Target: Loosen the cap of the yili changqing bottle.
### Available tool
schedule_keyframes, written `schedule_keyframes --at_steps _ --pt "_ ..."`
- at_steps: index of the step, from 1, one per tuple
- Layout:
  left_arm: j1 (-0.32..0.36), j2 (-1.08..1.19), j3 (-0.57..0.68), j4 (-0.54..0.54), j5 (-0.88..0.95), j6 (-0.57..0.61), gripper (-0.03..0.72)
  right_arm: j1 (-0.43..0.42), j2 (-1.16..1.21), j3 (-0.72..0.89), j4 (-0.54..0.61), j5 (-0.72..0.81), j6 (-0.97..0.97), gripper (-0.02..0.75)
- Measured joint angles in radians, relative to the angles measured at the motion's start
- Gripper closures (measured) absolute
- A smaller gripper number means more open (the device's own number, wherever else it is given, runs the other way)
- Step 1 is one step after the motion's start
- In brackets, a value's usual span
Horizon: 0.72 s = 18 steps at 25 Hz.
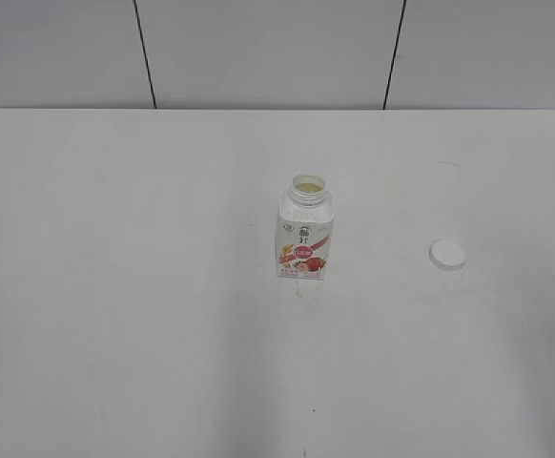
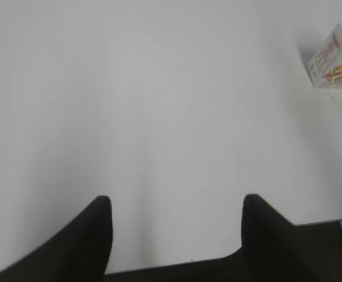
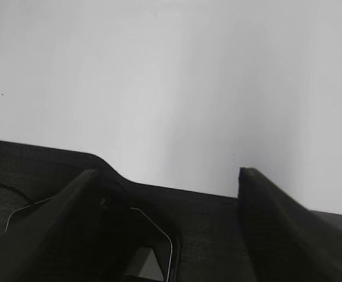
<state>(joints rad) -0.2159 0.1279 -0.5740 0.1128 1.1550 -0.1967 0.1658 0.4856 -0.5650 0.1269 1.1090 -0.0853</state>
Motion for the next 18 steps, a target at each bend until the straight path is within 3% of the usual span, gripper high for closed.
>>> schedule_keyframes --at_steps 5,18 --pt "0.0 -0.13 0.011 -0.006 0.002 0.0 0.252 0.0 -0.114 0.015 0.0 -0.033 -0.004 0.173" --pt "0.0 -0.135 0.056 -0.141 -0.094 0.123 0.252 0.0 -0.463 0.028 -0.003 -0.049 -0.017 0.173"
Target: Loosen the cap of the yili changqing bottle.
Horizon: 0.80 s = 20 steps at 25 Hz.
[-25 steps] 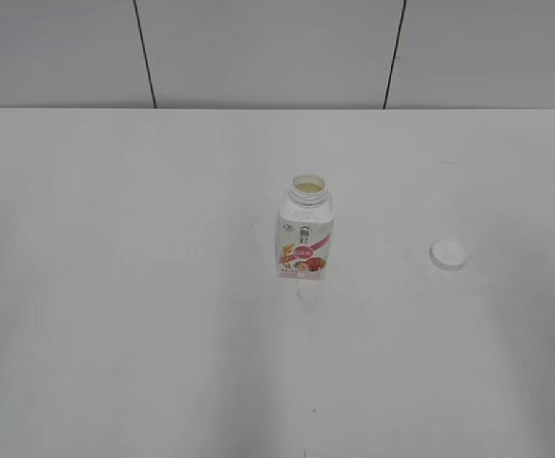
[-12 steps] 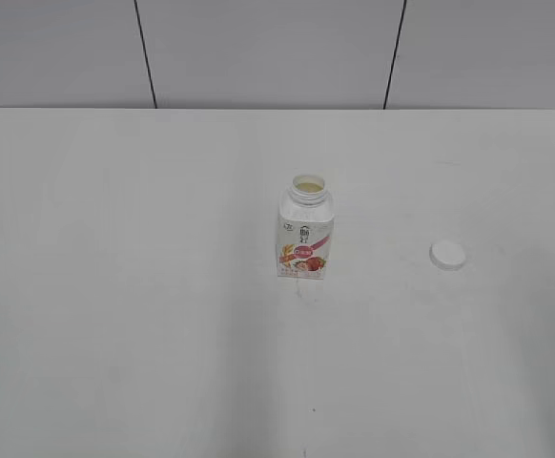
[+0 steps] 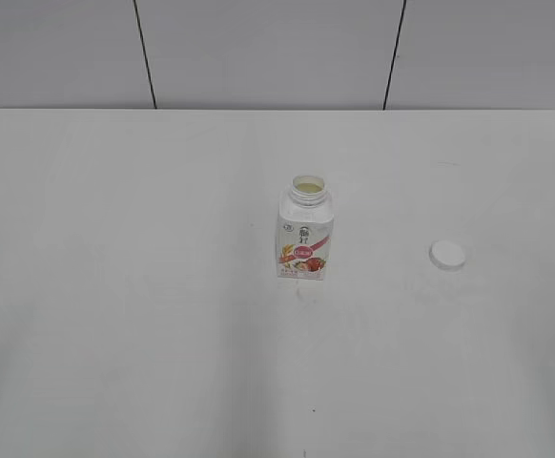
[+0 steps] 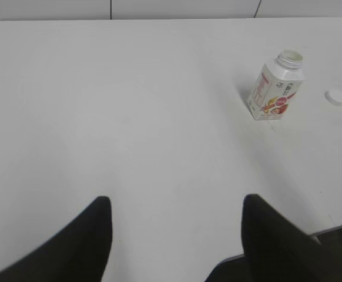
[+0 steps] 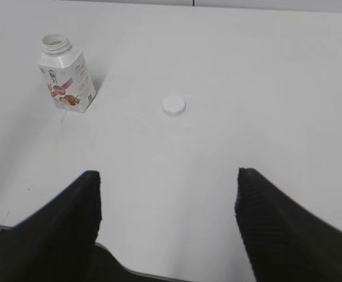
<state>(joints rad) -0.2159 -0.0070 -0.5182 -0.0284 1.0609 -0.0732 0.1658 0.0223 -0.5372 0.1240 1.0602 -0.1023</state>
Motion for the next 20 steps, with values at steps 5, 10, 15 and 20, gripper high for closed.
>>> schedule_keyframes --at_steps 5,10,15,20 --pt "0.0 0.0 0.0 -0.004 0.0 0.007 0.252 0.0 -0.03 0.02 -0.06 0.018 -0.005 0.173" --pt "0.0 0.0 0.0 -0.006 -0.001 0.007 0.252 0.0 -0.03 0.023 -0.067 0.021 -0.004 0.173" --pt "0.032 0.0 0.0 0.005 -0.002 0.008 0.252 0.0 -0.03 0.023 -0.068 0.021 -0.004 0.173" --pt "0.136 0.0 0.0 0.012 -0.002 0.008 0.252 0.0 -0.03 0.023 -0.093 0.021 -0.004 0.173"
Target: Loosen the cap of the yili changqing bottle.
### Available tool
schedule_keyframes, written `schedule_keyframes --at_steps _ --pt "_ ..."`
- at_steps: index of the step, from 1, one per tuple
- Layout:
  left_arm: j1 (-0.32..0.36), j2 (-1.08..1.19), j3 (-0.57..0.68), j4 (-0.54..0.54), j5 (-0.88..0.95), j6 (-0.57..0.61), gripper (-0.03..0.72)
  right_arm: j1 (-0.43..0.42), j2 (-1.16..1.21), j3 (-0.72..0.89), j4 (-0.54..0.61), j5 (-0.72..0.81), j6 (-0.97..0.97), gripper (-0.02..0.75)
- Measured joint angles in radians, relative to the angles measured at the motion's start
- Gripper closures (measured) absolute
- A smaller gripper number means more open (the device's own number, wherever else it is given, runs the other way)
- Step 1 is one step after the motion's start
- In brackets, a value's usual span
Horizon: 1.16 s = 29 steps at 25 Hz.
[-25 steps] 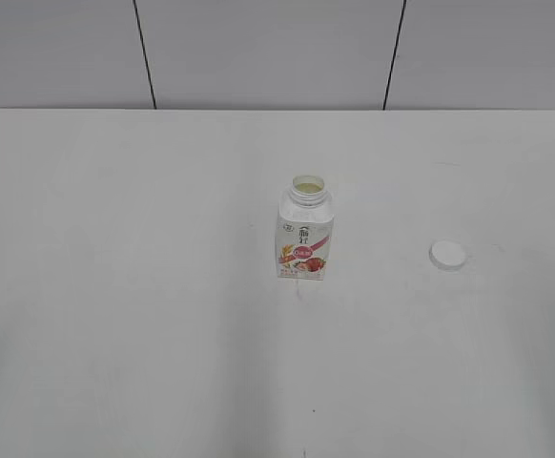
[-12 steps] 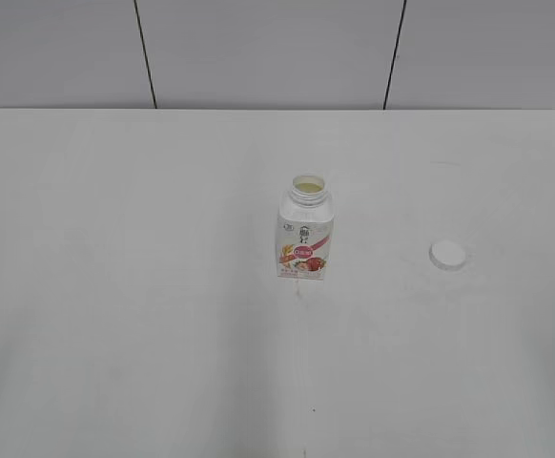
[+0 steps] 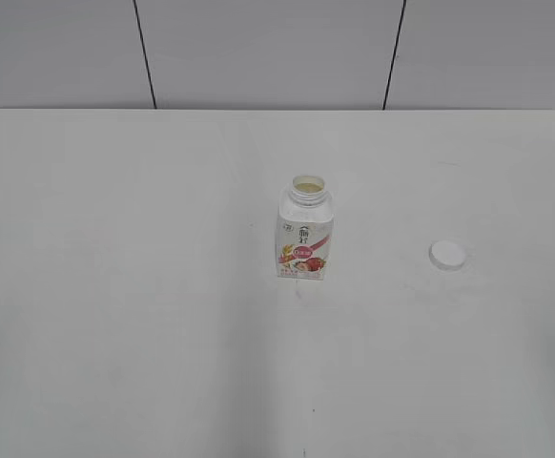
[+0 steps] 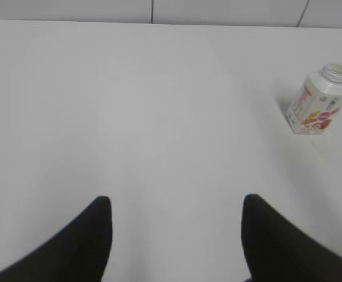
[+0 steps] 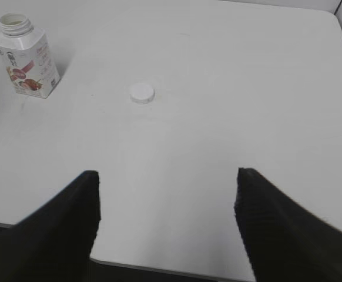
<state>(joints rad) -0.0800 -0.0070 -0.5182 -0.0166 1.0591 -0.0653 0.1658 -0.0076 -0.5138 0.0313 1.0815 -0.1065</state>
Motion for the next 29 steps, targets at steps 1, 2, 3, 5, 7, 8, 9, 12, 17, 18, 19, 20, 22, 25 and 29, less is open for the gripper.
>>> schedule_keyframes --at_steps 1,2,3,5,7,8,9,12,17,18,19,20,22,25,29 --pt "0.021 0.0 0.0 0.0 0.0 0.0 0.252 0.0 0.0 0.0 -0.006 0.0 0.0 0.173" --pt "0.035 0.0 0.0 0.0 0.0 0.0 0.252 0.0 0.0 0.0 -0.01 0.0 0.0 0.173" --pt "0.041 0.0 0.0 0.0 0.0 0.0 0.252 0.0 0.0 0.0 -0.011 0.0 0.0 0.173" --pt "0.043 0.0 0.0 0.0 0.0 0.001 0.252 0.0 0.0 0.0 -0.015 0.0 0.0 0.173" --pt "0.043 0.0 0.0 0.0 0.0 0.002 0.252 -0.002 0.0 0.0 -0.017 0.0 0.0 0.173" --pt "0.045 0.0 0.0 0.0 0.0 0.002 0.252 -0.007 0.0 0.0 -0.017 0.0 0.0 0.173" --pt "0.045 0.0 0.0 0.0 0.0 0.002 0.252 -0.014 0.0 0.0 -0.016 0.0 0.0 0.173" --pt "0.046 0.0 0.0 0.0 0.0 0.002 0.252 -0.05 0.0 0.0 -0.012 0.0 0.0 0.173" --pt "0.046 0.0 0.0 0.0 -0.001 0.002 0.252 -0.082 0.0 0.0 -0.005 0.0 0.001 0.173" --pt "0.046 0.0 0.0 0.0 -0.001 0.002 0.252 -0.082 0.0 0.0 -0.005 0.0 0.001 0.173" --pt "0.046 0.0 0.0 0.0 -0.001 0.002 0.252 -0.082 0.0 0.0 -0.005 0.0 0.001 0.173" --pt "0.046 0.0 0.0 0.0 -0.001 0.002 0.252 -0.082 0.0 0.0 -0.005 0.0 0.001 0.173" --pt "0.046 0.0 0.0 0.0 -0.001 0.002 0.252 -0.082 0.0 0.0 -0.003 0.001 0.001 0.173" --pt "0.047 0.0 0.0 0.0 -0.001 0.002 0.252 -0.082 0.0 0.0 -0.001 0.001 0.001 0.173" --pt "0.047 0.0 0.0 0.0 -0.001 0.002 0.252 -0.082 0.0 0.0 -0.001 0.001 0.002 0.173"
